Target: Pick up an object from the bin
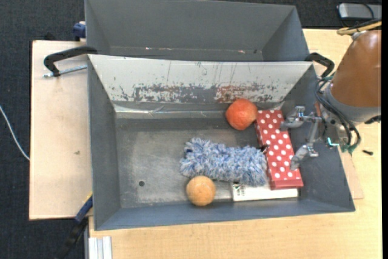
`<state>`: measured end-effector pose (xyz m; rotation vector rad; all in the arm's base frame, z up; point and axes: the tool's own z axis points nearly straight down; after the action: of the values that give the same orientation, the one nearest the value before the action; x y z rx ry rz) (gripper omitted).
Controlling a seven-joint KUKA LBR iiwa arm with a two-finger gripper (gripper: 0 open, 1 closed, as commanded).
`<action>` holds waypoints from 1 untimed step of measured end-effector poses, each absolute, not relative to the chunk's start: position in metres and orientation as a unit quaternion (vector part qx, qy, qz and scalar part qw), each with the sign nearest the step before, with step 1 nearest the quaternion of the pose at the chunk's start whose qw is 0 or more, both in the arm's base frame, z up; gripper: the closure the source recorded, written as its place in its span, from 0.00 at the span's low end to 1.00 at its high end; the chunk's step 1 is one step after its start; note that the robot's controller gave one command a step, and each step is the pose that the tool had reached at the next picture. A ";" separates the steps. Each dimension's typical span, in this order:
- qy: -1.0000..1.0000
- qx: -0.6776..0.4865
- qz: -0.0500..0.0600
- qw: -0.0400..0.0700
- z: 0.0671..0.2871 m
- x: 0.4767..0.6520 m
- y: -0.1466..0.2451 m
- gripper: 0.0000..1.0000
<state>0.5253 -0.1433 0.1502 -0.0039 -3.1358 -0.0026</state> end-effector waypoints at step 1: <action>-1.000 0.000 0.000 0.000 0.154 0.527 -0.143 0.00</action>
Offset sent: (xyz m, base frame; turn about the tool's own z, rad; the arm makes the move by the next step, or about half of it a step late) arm 0.0042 0.0811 -0.0802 -0.1671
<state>0.5268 -0.1425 0.1540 -0.0005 -3.1421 -0.0007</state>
